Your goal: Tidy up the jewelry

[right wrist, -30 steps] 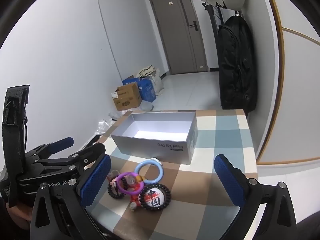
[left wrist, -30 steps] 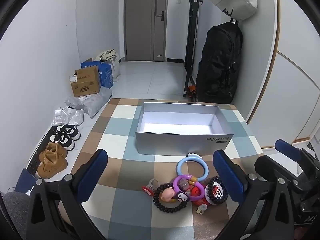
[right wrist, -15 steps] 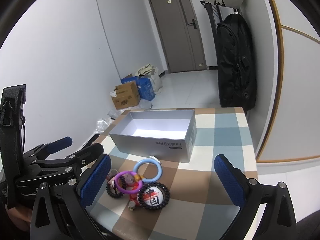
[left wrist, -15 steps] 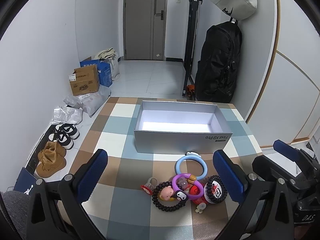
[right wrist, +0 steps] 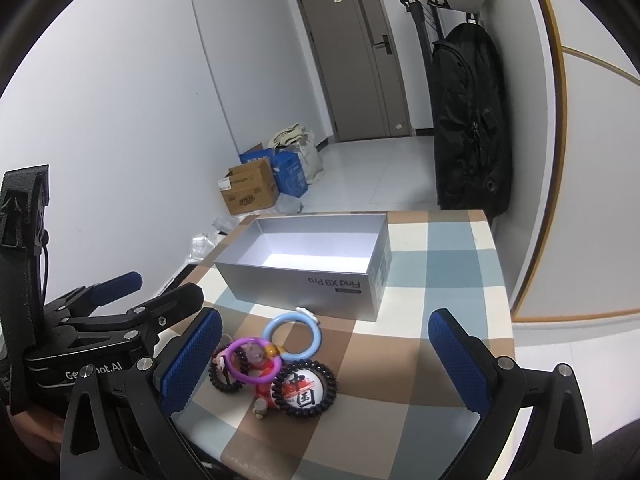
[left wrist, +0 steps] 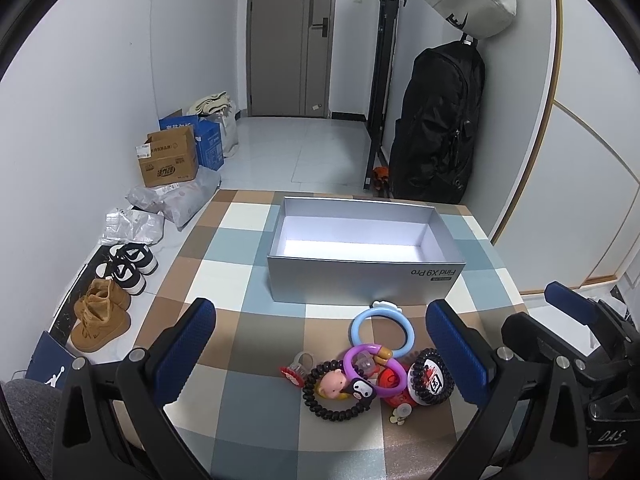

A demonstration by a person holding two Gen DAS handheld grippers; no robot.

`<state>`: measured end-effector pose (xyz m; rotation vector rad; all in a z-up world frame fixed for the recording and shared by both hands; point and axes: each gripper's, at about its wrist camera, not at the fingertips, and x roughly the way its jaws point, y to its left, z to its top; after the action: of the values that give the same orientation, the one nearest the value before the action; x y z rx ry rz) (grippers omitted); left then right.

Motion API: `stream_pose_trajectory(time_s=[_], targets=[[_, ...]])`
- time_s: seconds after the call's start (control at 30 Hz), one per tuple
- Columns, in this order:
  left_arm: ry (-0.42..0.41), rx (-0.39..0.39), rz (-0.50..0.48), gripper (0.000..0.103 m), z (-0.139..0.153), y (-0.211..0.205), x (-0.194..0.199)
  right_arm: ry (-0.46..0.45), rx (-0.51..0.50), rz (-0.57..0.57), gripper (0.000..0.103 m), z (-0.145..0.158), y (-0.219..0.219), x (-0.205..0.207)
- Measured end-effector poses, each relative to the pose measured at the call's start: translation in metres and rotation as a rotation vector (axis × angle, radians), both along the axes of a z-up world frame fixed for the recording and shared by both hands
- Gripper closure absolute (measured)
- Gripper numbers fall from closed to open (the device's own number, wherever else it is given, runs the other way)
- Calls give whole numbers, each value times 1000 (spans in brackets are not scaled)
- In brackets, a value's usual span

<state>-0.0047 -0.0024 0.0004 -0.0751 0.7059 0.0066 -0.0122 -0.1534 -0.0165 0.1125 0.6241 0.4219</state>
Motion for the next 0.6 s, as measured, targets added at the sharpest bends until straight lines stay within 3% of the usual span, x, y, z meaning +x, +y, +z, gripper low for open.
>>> stream_pose_trajectory(time_s=[0.6], targets=[[13,-11,-10,1,-2,-1,3,12,-6,-6,0,-1,0,0]])
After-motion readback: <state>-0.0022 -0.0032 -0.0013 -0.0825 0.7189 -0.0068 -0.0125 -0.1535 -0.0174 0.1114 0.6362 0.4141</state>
